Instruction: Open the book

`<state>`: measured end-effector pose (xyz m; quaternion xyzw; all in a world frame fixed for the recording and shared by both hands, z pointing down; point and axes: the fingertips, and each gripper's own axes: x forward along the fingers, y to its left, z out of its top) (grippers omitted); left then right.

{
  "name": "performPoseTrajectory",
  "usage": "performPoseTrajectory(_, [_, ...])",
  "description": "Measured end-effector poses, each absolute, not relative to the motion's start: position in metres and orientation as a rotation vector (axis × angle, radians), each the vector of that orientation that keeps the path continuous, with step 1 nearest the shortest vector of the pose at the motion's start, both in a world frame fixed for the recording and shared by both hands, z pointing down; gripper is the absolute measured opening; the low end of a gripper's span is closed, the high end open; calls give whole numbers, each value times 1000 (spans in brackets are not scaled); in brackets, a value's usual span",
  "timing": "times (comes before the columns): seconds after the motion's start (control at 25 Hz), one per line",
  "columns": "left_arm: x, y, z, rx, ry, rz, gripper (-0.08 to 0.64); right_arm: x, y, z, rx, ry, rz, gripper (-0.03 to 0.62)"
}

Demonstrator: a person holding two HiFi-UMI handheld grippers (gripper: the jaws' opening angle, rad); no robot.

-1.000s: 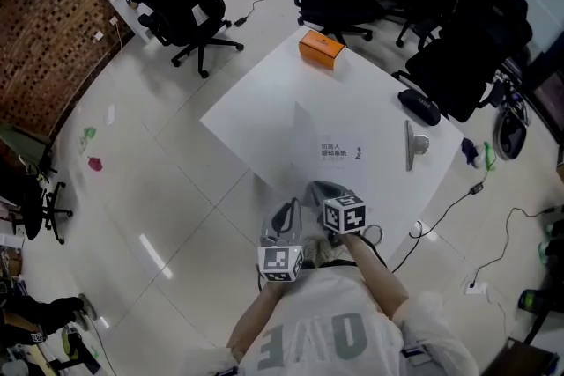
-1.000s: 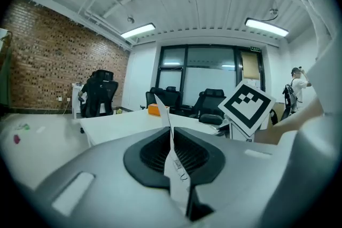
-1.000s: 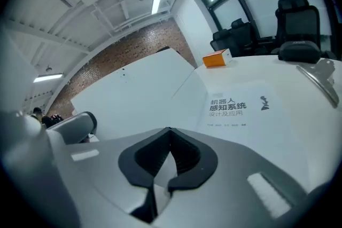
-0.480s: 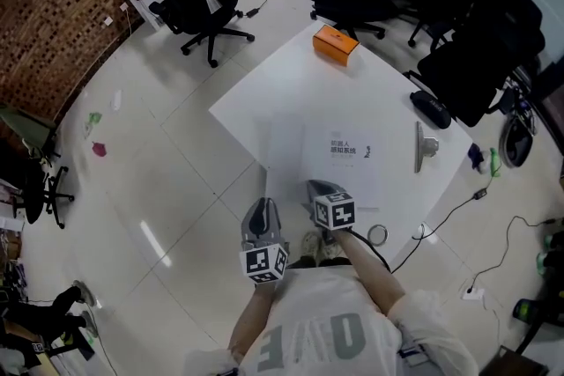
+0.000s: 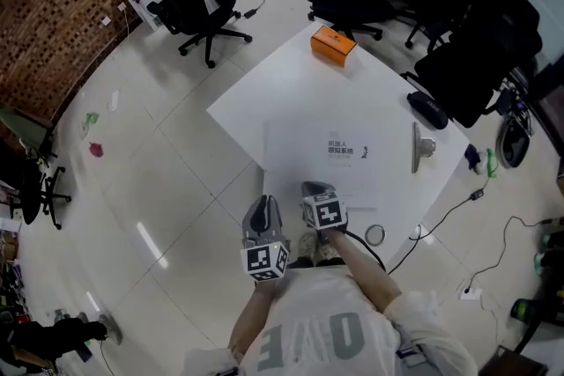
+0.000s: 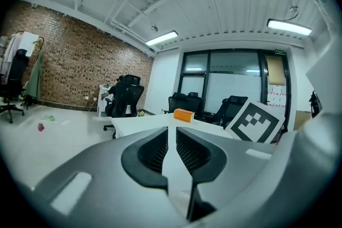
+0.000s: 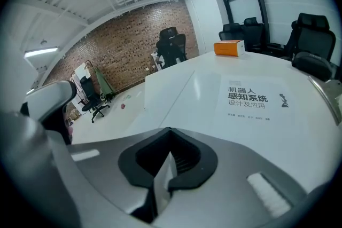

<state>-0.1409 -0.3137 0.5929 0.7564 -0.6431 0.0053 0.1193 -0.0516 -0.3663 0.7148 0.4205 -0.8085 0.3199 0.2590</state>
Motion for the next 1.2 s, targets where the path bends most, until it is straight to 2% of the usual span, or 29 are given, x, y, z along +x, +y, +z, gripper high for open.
performPoseTrajectory(0.12, [-141, -318, 590, 2218, -1879, 7, 44, -48, -367, 702, 1172, -2252, 900, 3])
performPoseTrajectory(0.28, [-147, -332, 562, 2258, -1894, -56, 12, -30, -361, 624, 1217, -2497, 953, 3])
performPoseTrajectory(0.52, [-129, -351, 511, 2421, -1811, -142, 11, 55, -354, 528, 1528, -2700, 1000, 3])
performPoseTrajectory(0.8, [-109, -355, 529, 2467, -1726, -14, 11, 117, -322, 518, 1800, -2589, 931, 3])
performPoseTrajectory(1.2, [-115, -360, 507, 2507, -1620, -100, 11, 92, -321, 503, 1832, -2631, 853, 3])
